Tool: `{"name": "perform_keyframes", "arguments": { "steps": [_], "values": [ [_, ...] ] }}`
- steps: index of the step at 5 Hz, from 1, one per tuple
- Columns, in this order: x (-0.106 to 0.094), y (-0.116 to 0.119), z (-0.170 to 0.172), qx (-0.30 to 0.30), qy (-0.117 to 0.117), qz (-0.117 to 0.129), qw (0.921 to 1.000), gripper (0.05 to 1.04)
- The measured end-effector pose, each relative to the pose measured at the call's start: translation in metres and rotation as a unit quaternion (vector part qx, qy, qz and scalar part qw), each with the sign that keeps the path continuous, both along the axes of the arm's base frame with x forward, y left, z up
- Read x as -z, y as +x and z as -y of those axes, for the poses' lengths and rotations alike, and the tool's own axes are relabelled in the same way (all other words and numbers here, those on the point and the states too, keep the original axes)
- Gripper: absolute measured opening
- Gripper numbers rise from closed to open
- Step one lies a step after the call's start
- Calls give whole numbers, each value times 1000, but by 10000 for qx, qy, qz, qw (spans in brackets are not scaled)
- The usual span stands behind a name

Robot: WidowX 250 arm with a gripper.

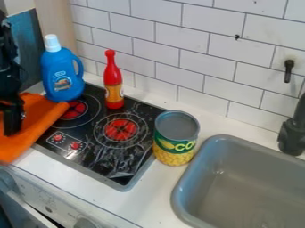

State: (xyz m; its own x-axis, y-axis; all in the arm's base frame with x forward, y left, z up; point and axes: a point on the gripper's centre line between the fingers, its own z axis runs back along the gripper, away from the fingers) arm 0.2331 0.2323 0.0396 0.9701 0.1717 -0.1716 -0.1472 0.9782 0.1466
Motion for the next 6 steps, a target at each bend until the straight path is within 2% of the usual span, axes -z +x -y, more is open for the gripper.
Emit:
{"name": "perform_keyframes", "arguments": {
  "steps": [1, 2, 3, 4, 5, 6],
  "values": [
    [2, 3, -3, -20, -83, 62, 9999, 1000],
    [7, 1, 14, -49, -488, 201, 9986, 1000],
    [10, 3, 53, 132, -1000, 260, 9946, 1000],
    [8, 10, 96, 365, -1649, 239, 9853, 1000],
    [-12, 22, 154, 678, -2327, 510, 9688, 1000],
    [-28, 22, 205, 856, -2645, 500, 9593, 1000]
  ]
}}
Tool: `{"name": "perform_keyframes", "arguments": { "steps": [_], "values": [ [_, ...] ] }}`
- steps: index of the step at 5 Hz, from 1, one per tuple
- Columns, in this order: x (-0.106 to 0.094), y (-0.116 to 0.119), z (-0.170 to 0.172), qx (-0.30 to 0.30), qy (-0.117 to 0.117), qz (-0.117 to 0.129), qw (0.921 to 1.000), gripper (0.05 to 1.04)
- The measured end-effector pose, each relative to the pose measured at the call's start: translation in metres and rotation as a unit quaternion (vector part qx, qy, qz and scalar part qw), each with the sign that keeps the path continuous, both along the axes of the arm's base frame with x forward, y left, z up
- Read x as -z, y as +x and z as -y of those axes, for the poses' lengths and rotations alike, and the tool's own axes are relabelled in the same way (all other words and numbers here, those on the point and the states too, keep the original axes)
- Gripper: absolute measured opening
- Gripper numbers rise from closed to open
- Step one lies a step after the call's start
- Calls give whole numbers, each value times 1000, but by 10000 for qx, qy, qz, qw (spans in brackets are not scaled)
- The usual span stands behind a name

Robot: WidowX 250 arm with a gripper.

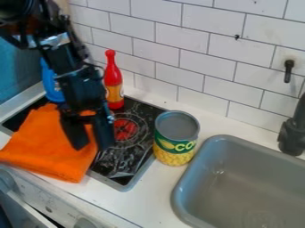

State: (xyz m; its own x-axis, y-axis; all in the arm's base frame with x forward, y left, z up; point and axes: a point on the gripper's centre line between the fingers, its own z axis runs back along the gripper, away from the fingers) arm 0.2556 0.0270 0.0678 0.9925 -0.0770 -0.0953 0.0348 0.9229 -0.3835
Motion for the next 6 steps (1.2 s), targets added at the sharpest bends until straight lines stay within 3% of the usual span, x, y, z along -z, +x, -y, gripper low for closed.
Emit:
{"name": "perform_keyframes", "arguments": {
  "steps": [1, 2, 3, 4, 5, 6],
  "values": [
    [-1, -4, 24, -61, -99, -50, 9999, 1000],
    [0, -2, 19, -146, 650, -51, 9978, 1000],
    [4, -1, 12, -321, 1572, 111, 9870, 1000],
    [3, -2, 5, -397, 2222, 84, 9742, 1000],
    [3, -6, 6, -441, 2256, -77, 9732, 1000],
    [3, -4, 7, -409, 2189, 5, 9749, 1000]
  ]
}}
